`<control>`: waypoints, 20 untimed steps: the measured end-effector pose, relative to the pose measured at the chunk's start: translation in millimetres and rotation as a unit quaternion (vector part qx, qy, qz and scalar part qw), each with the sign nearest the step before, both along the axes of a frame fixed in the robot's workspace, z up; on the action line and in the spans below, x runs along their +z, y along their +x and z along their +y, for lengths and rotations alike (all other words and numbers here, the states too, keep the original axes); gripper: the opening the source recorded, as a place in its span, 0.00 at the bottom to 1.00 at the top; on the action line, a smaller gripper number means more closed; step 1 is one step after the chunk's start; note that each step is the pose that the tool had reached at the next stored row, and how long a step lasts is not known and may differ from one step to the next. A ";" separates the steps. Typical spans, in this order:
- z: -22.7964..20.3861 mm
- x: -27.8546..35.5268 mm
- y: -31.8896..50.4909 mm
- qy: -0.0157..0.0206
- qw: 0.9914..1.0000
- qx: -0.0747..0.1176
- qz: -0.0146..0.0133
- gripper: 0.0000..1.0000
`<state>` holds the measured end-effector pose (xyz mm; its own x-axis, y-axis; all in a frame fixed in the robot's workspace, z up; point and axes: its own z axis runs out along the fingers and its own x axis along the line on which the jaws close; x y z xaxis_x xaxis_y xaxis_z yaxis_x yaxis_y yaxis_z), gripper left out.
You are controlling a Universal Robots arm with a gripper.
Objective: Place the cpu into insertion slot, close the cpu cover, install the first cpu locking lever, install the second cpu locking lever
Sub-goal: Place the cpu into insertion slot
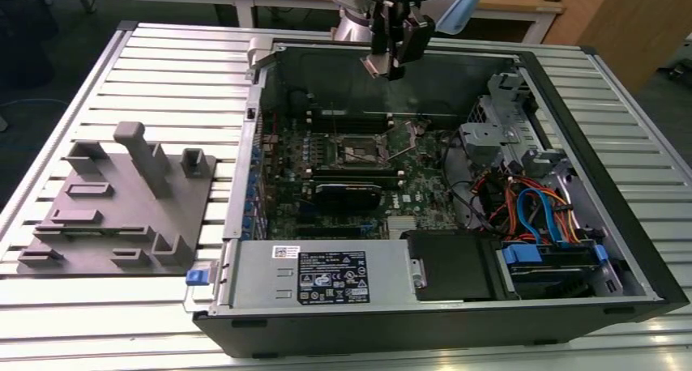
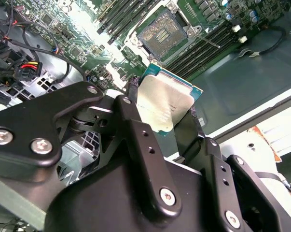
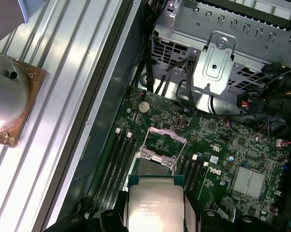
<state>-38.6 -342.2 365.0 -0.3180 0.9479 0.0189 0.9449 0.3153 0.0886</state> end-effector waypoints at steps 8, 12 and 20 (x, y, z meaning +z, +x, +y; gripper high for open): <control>0.0 0.0 0.0 0.000 1.000 0.000 0.000 0.54; 0.0 -0.1 0.0 0.000 1.000 -0.012 0.000 0.54; 0.0 -2.5 0.0 0.000 0.997 -0.074 0.000 0.54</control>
<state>-38.6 -342.2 362.5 -0.1755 0.9843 0.0188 0.9809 0.1732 0.0884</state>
